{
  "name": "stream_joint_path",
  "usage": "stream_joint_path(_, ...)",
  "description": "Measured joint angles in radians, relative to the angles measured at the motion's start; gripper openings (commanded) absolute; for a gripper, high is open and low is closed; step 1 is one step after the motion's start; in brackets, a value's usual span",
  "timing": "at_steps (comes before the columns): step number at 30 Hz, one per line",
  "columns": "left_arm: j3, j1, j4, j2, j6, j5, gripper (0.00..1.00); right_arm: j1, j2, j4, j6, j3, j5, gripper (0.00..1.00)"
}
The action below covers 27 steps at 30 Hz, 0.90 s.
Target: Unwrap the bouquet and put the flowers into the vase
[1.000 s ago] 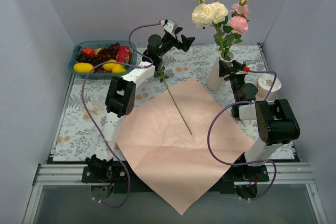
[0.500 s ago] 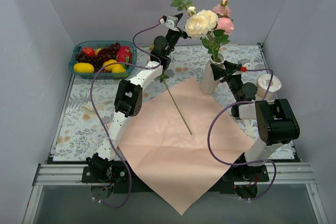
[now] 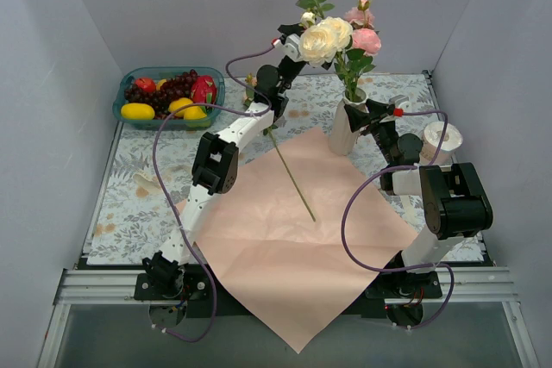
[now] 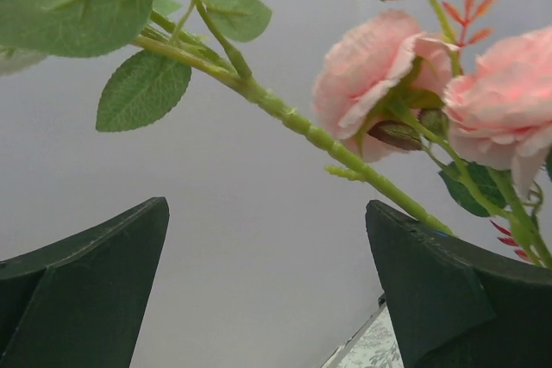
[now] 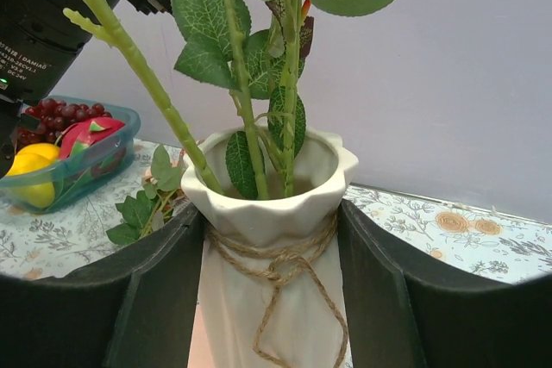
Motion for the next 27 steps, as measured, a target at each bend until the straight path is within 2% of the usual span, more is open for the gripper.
stream_joint_path(10,-0.027,-0.063,-0.056,-0.032,0.169,0.151,0.98,0.000,-0.002,-0.008,-0.001,0.005,-0.003,0.01)
stream_joint_path(18,-0.300,-0.048,-0.064,-0.208,0.270,0.136,0.98,0.000,-0.003,-0.024,-0.002,0.013,0.003,0.01)
stream_joint_path(27,-0.720,0.091,-0.125,-0.483,0.347,-0.016,0.98,0.013,-0.025,-0.064,-0.029,0.014,0.046,0.01)
